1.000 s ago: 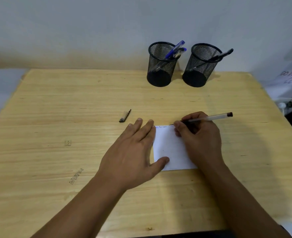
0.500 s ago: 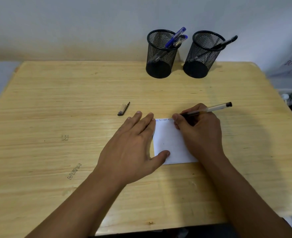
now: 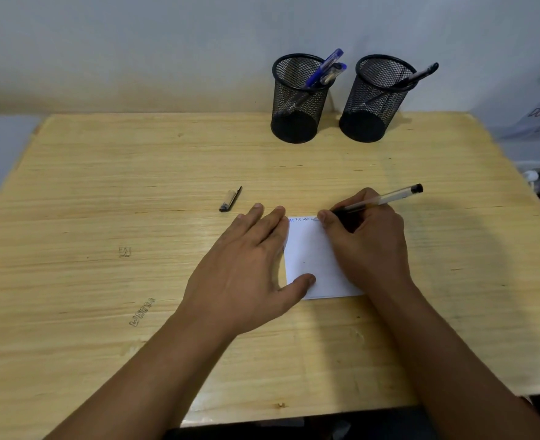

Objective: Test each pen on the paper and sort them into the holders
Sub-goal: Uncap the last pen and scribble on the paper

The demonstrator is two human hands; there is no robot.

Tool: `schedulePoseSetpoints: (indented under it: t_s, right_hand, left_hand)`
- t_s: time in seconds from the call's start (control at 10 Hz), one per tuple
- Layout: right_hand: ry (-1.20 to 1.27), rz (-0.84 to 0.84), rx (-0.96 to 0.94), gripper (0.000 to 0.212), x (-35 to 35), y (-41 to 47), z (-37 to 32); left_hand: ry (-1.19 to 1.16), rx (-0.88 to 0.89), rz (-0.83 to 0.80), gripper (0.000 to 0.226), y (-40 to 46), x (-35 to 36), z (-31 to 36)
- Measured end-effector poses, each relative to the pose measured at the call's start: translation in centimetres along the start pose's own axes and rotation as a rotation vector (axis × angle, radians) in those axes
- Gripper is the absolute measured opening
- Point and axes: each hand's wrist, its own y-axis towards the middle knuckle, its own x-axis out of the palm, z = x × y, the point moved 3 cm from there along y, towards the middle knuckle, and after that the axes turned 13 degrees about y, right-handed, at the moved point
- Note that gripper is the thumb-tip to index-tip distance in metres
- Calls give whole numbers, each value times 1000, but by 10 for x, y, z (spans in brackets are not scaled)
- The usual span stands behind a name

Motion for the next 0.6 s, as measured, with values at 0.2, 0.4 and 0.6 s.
schedulePoseSetpoints:
  t_s: [0.2,0.4,0.6]
  right_hand:
    - [7,23,-11,13,-1,1,1]
    - [1,0,3,14,0,1,0]
    - [52,19,11,15,-3,1,3]
  left_hand:
    - [-2,2,4,89,0,0,0]
    - [0,0,9,89,1,0,0]
    - [10,0,8,88,0,1,0]
